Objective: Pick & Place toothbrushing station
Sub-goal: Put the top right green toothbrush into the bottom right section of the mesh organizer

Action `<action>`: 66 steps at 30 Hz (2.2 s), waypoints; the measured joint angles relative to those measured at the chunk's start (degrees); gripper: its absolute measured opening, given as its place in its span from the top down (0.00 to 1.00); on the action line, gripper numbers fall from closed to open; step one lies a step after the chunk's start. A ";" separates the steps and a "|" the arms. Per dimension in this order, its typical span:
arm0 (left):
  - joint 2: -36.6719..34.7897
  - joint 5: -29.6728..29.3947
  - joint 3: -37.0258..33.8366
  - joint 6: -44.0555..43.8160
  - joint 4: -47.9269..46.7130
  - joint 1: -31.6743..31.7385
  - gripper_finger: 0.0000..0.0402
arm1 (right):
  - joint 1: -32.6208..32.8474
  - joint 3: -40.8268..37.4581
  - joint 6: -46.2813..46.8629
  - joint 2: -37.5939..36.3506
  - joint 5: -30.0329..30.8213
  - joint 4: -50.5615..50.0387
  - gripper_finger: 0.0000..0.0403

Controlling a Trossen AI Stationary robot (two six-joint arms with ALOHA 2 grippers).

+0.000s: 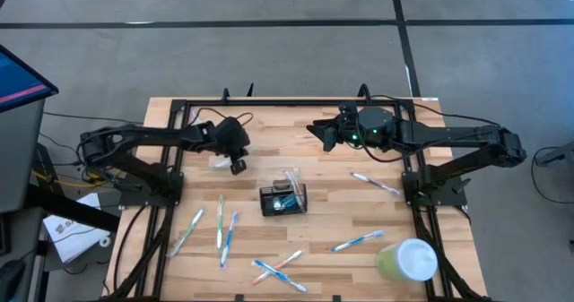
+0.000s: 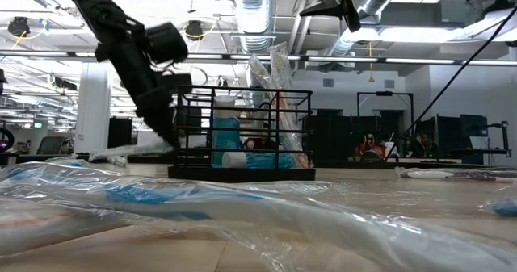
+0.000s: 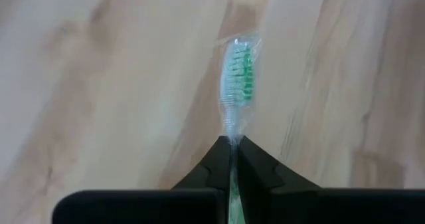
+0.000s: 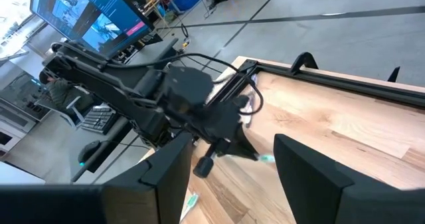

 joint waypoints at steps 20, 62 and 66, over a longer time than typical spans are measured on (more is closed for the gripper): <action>-15.76 5.35 0.09 -11.11 5.72 0.00 0.99 | -0.14 -0.04 0.00 0.00 0.04 2.89 0.49; -20.61 21.55 0.17 -33.24 47.68 -3.43 0.99 | 2.68 0.03 -4.15 7.77 -0.24 23.17 0.49; -20.59 18.25 0.17 -34.34 50.78 -3.41 0.99 | 3.90 2.04 -4.66 12.16 -0.26 26.56 0.49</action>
